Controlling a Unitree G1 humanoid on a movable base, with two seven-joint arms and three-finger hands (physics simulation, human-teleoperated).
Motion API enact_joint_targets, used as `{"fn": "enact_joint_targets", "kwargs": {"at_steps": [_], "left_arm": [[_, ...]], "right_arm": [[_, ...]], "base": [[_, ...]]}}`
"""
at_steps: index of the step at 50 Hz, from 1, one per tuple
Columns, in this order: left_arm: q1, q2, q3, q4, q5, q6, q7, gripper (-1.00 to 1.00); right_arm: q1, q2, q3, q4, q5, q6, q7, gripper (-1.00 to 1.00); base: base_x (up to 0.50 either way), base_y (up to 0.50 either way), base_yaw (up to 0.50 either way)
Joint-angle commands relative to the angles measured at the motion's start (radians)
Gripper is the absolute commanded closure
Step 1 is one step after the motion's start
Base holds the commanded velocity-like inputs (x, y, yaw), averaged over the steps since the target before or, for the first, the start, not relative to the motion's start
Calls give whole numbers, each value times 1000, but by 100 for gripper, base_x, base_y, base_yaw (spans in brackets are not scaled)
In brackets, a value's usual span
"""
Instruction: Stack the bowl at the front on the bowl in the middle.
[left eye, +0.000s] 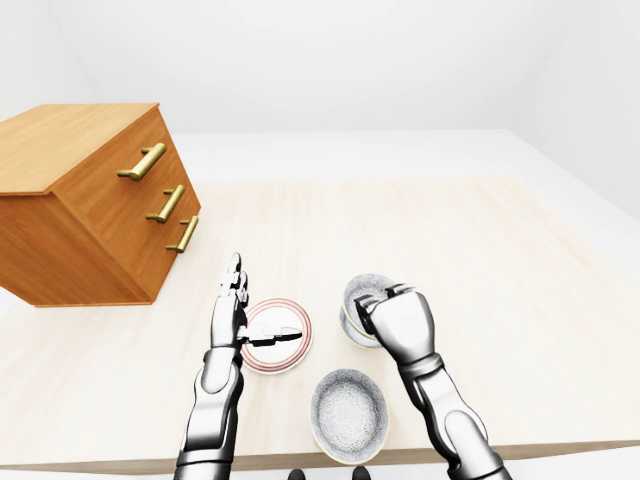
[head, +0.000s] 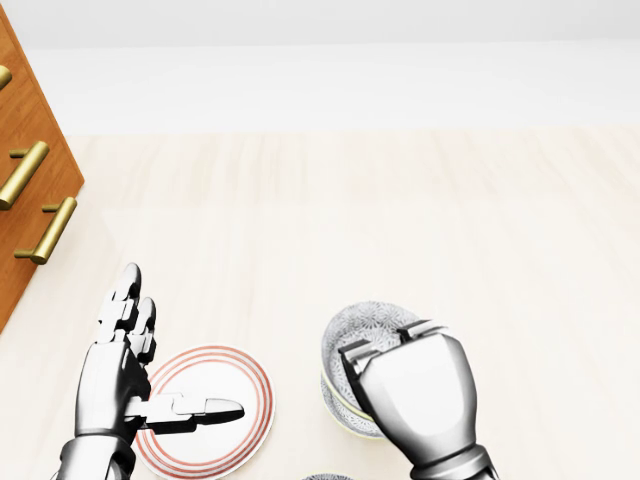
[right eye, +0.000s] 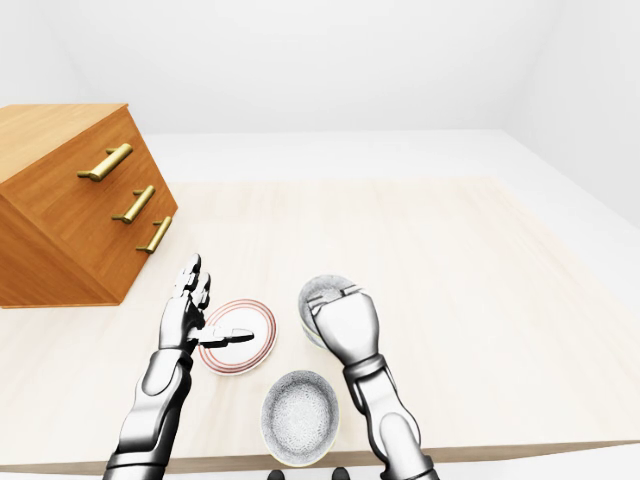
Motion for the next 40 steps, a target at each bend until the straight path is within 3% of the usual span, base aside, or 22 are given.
{"fn": "enact_joint_targets", "kwargs": {"at_steps": [1,11,17,26,28,40], "left_arm": [[0,0,0,1,0,0,0,-100],[-4,1,1,12,0,-9,-1,-100],[-1,0,0,-4,0,6,2,-100],[-2,1,1,-1,-1,5,3,-100],[-7,1,3,14,-1,-5,2,-100],[-2,2,3,2,-2,-1,2,-100]], "right_arm": [[-2,0,-1,-6,51,0,-15,100],[0,-2,-1,-12,50,0,-19,100],[3,-2,7,-34,26,0,-12,100],[13,-13,20,-36,-31,0,-35,100],[15,-13,20,-38,-30,0,-33,100],[19,-16,22,-12,-27,0,-49,100]], "base": [[0,0,0],[0,0,0],[0,0,0],[0,0,0],[0,0,0],[0,0,0]]}}
